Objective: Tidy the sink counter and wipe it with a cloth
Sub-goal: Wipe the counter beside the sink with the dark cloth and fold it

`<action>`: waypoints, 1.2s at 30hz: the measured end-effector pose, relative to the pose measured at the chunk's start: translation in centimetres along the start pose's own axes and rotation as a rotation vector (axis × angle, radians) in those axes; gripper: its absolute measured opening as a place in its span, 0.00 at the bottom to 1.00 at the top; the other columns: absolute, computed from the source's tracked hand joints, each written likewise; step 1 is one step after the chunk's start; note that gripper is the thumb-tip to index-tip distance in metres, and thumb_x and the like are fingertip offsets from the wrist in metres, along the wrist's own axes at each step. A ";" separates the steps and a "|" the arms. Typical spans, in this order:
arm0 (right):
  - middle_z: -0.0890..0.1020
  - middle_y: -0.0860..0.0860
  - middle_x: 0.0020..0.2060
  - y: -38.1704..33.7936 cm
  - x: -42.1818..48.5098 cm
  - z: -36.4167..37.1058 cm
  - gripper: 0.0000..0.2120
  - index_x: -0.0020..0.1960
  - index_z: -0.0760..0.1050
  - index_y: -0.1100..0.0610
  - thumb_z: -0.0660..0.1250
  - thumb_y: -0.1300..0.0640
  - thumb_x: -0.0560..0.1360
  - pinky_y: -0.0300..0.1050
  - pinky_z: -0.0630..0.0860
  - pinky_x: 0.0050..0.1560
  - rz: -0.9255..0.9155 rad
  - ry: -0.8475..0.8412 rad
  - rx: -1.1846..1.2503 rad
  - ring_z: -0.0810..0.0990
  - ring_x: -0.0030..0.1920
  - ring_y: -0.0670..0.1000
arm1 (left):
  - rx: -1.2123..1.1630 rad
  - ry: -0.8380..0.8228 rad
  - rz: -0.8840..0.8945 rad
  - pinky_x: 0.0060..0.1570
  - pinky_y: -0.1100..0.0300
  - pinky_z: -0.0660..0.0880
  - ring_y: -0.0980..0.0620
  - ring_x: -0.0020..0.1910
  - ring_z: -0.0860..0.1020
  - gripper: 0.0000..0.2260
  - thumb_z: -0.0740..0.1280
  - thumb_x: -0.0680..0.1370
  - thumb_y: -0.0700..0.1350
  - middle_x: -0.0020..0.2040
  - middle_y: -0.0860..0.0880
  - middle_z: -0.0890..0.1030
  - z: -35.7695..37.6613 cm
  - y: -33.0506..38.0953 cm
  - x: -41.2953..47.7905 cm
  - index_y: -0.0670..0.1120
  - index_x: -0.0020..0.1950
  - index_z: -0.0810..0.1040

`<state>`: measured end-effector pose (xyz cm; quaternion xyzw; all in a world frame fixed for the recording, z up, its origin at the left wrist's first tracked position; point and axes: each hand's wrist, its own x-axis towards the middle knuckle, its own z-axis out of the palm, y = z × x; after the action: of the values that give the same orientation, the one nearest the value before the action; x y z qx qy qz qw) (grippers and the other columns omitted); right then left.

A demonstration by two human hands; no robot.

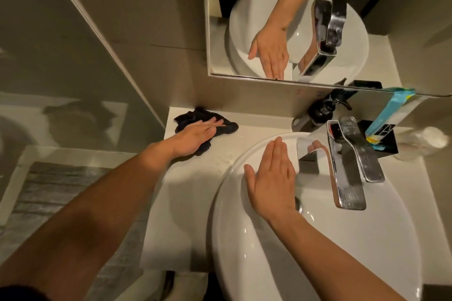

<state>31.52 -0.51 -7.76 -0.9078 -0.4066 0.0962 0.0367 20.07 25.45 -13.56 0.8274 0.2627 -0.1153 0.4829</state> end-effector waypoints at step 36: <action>0.47 0.60 0.82 0.6 -0.4 -0.1 0.38 0.82 0.43 0.64 0.44 0.38 0.83 0.55 0.50 0.79 -0.036 -0.010 -0.009 0.47 0.82 0.58 | -0.504 0.089 -0.336 0.76 0.64 0.55 0.65 0.75 0.63 0.18 0.55 0.78 0.70 0.73 0.68 0.66 20.9 6.2 -30.1 0.76 0.66 0.71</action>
<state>31.68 -1.22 -7.66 -0.9000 -0.4234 0.0980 0.0322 -0.34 -4.72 -6.24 0.6306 0.4369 -0.0884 0.6353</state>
